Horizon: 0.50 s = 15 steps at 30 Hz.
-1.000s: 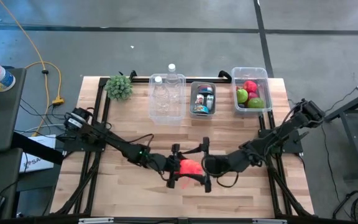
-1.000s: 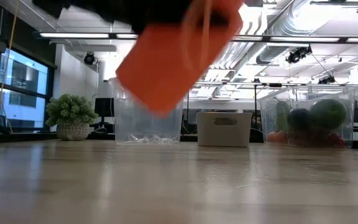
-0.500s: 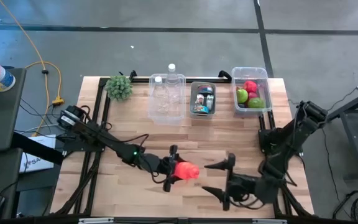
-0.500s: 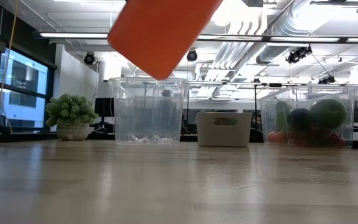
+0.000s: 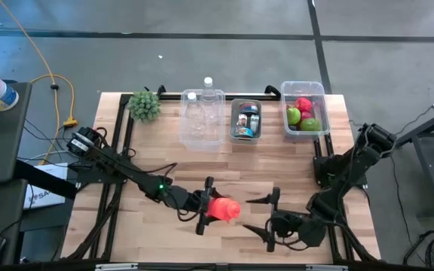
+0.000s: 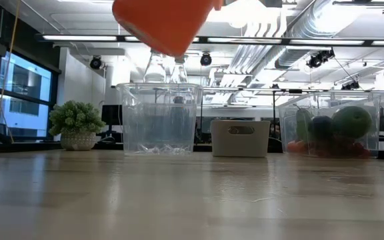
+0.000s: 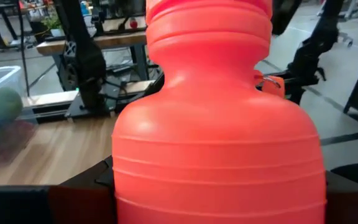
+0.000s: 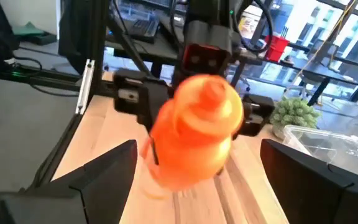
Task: Pick & Place Food Item
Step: Put the orange bottle into the left transparent bin
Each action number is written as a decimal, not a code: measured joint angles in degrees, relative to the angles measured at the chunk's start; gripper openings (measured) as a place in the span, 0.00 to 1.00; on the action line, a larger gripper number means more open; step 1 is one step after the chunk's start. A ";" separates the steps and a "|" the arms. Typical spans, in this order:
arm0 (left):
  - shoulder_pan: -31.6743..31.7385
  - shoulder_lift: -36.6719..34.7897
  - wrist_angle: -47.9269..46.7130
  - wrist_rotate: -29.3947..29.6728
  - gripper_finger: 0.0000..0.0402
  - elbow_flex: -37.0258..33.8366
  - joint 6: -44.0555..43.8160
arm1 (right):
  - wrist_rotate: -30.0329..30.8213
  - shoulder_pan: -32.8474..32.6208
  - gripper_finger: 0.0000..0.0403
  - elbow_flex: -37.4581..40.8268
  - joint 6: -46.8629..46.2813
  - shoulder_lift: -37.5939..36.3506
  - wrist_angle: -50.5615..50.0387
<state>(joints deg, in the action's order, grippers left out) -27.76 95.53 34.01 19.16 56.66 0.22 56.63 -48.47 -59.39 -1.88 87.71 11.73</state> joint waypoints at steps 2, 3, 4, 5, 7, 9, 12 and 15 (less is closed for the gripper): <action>-0.34 -0.02 0.52 -0.02 0.61 0.00 -0.08 | -0.11 0.67 0.82 1.12 0.22 -0.03 1.95; -0.45 -0.02 0.56 -0.04 0.61 0.00 -0.06 | -0.20 1.05 0.82 1.67 0.64 -0.01 3.52; -0.58 -0.01 0.53 -0.04 0.61 0.00 -0.07 | -0.29 1.44 0.82 2.09 1.58 -0.01 5.17; -0.59 0.00 0.54 0.02 0.61 0.00 -0.06 | -1.21 1.90 0.82 2.48 2.48 -0.01 6.99; -0.59 0.00 1.21 0.03 0.61 0.00 -0.06 | -4.68 2.90 0.82 3.32 4.05 -0.04 10.30; -0.57 0.00 1.70 0.09 0.61 0.00 -0.06 | -8.99 4.26 0.82 3.97 5.01 -0.02 12.42; -0.55 0.00 2.23 0.11 0.61 0.00 -0.06 | -13.58 6.64 0.82 4.17 5.17 0.63 14.40; -0.42 0.00 2.51 0.11 0.61 0.00 -0.04 | -16.88 8.30 0.82 4.21 6.54 1.55 15.79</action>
<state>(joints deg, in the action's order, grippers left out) -28.19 95.53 36.51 19.27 56.66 0.18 39.74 -40.16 -55.18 4.65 89.27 27.51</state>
